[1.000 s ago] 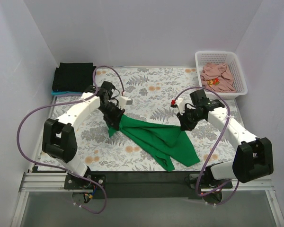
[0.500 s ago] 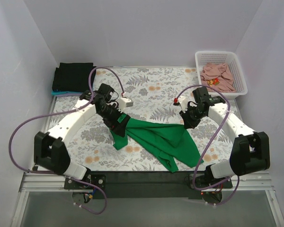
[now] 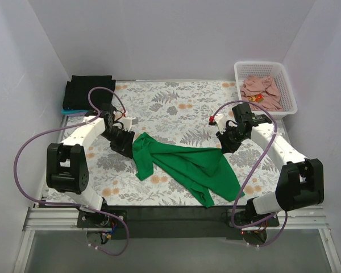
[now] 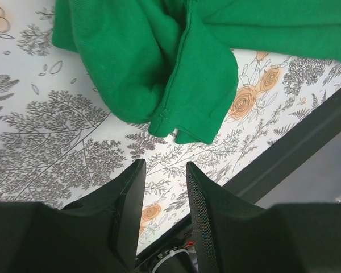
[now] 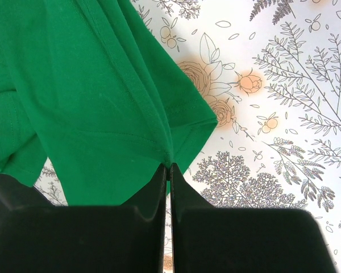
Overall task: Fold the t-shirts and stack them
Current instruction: Flatten the tshirt out
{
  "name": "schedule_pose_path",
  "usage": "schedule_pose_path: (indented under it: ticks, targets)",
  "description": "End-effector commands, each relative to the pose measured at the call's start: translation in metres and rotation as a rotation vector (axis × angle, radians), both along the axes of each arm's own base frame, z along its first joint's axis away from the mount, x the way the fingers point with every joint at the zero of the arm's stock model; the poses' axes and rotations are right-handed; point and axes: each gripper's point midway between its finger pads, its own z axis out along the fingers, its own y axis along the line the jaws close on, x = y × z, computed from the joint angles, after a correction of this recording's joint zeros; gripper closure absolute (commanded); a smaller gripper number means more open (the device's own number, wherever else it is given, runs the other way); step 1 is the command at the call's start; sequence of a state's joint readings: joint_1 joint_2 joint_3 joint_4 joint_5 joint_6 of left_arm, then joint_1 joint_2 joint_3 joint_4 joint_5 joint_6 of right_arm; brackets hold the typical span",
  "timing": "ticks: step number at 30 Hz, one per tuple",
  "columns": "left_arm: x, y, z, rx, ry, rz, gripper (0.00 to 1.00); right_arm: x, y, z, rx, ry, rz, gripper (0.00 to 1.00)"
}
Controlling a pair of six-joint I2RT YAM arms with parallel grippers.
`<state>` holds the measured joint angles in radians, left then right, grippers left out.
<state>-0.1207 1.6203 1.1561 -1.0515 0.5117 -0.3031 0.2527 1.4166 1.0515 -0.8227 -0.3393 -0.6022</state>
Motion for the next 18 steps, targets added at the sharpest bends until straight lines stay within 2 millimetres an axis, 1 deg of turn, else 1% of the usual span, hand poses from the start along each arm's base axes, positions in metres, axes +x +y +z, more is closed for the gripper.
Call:
schedule_pose_path:
  ticks: [1, 3, 5, 7, 13, 16, 17, 18]
  targets:
    - [-0.005, -0.005, -0.005, -0.023, 0.010, 0.011, 0.67, 0.005, 0.001, 0.011, 0.011, -0.018, 0.001, 0.99]
    - [-0.001, -0.009, -0.005, -0.037, 0.003, 0.024, 0.66, 0.004, 0.001, 0.011, 0.013, -0.011, -0.003, 0.99]
    - [0.004, -0.017, 0.000, -0.081, 0.006, 0.035, 0.65, 0.003, 0.001, 0.010, 0.014, -0.009, -0.003, 0.99]
    - [0.007, -0.023, 0.001, -0.094, 0.012, 0.033, 0.65, 0.003, 0.001, 0.009, 0.010, -0.008, -0.002, 0.99]
    - [0.012, -0.029, -0.008, -0.086, 0.025, 0.010, 0.67, 0.001, 0.001, 0.008, 0.013, 0.002, -0.002, 0.99]
    - [0.010, -0.033, -0.013, -0.078, 0.033, -0.008, 0.69, 0.000, 0.001, 0.007, 0.011, 0.003, -0.003, 0.99]
    - [0.011, -0.033, -0.014, -0.070, 0.030, -0.007, 0.75, 0.000, 0.000, 0.006, 0.011, 0.006, -0.003, 0.99]
    - [0.013, -0.035, -0.014, -0.067, 0.021, -0.008, 0.76, -0.001, 0.001, 0.005, 0.011, 0.011, -0.002, 0.99]
